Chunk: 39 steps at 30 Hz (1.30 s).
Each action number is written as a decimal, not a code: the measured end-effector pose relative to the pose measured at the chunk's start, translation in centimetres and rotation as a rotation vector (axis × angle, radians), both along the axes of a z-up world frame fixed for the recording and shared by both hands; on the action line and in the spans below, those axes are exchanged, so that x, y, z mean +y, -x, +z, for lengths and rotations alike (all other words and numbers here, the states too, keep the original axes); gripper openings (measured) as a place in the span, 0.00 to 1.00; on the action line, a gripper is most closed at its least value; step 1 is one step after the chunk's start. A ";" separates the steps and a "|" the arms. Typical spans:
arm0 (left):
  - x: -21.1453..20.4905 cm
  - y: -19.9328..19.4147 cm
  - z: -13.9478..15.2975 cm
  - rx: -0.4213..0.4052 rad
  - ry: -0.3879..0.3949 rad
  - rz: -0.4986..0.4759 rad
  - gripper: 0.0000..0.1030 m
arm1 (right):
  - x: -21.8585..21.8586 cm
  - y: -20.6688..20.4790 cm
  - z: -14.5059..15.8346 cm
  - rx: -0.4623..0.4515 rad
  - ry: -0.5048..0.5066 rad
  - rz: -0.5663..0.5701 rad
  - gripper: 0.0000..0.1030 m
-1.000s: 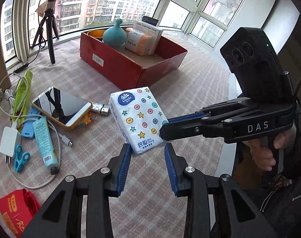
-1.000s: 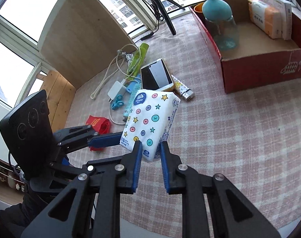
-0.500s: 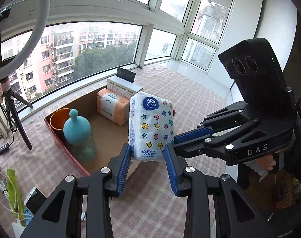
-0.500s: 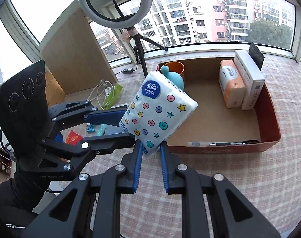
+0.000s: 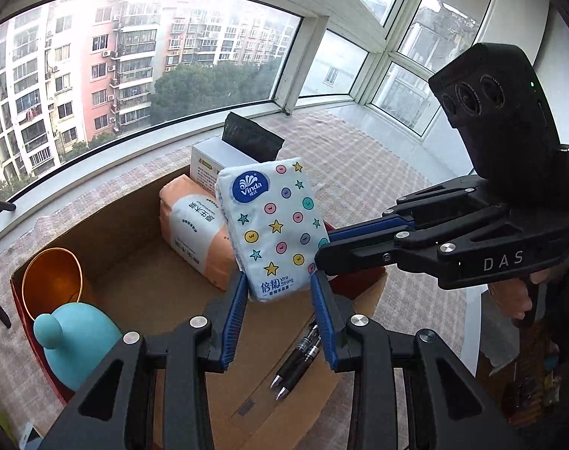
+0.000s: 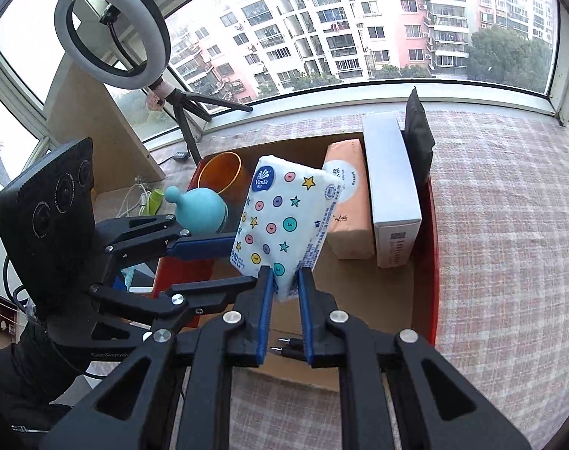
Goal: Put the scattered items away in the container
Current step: 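Lower the tissue pack onto the other packs in the box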
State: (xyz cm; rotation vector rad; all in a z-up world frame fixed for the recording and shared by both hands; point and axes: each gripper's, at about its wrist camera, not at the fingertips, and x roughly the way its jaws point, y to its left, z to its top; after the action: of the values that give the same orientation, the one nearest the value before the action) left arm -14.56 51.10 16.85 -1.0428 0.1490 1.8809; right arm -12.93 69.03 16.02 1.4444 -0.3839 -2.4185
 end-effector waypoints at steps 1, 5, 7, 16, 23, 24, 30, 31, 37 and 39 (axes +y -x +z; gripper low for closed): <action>0.2 0.4 -0.2 -0.007 0.007 0.012 0.32 | 0.5 0.8 -0.5 -0.009 0.009 0.002 0.13; 0.9 1.9 -0.9 -0.015 0.038 0.047 0.32 | 1.5 3.4 -2.0 -0.038 0.016 0.023 0.13; 1.0 2.3 -1.1 -0.020 0.049 0.057 0.32 | 1.4 4.2 -2.4 -0.046 0.001 0.034 0.13; 1.4 3.4 -2.5 -0.043 0.088 0.078 0.32 | 1.0 6.1 -2.7 -0.043 -0.044 0.015 0.16; 2.2 3.6 -3.3 -0.054 0.114 0.080 0.32 | 1.0 6.1 -2.2 -0.029 -0.068 -0.015 0.18; 2.2 3.6 -3.4 -0.056 0.116 0.080 0.32 | 1.1 5.9 -1.8 -0.019 -0.067 -0.020 0.19; 2.9 4.0 -3.0 -0.031 0.139 0.094 0.32 | 1.4 3.6 -0.6 0.020 -0.052 -0.030 0.19; 3.0 4.2 -3.0 -0.030 0.144 0.098 0.32 | 1.5 3.4 -0.6 0.022 -0.047 -0.032 0.19; 4.0 5.3 -3.4 -0.020 0.172 0.121 0.32 | 2.0 2.6 -0.9 0.018 -0.017 -0.045 0.19; 4.6 5.7 -3.5 -0.016 0.180 0.127 0.32 | 2.1 2.4 -1.0 0.017 -0.006 -0.048 0.19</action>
State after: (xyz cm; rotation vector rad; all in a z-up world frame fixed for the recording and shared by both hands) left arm -20.23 55.66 13.31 -1.2134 0.2518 2.0016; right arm -15.30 71.14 15.01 1.4326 -0.4118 -2.4699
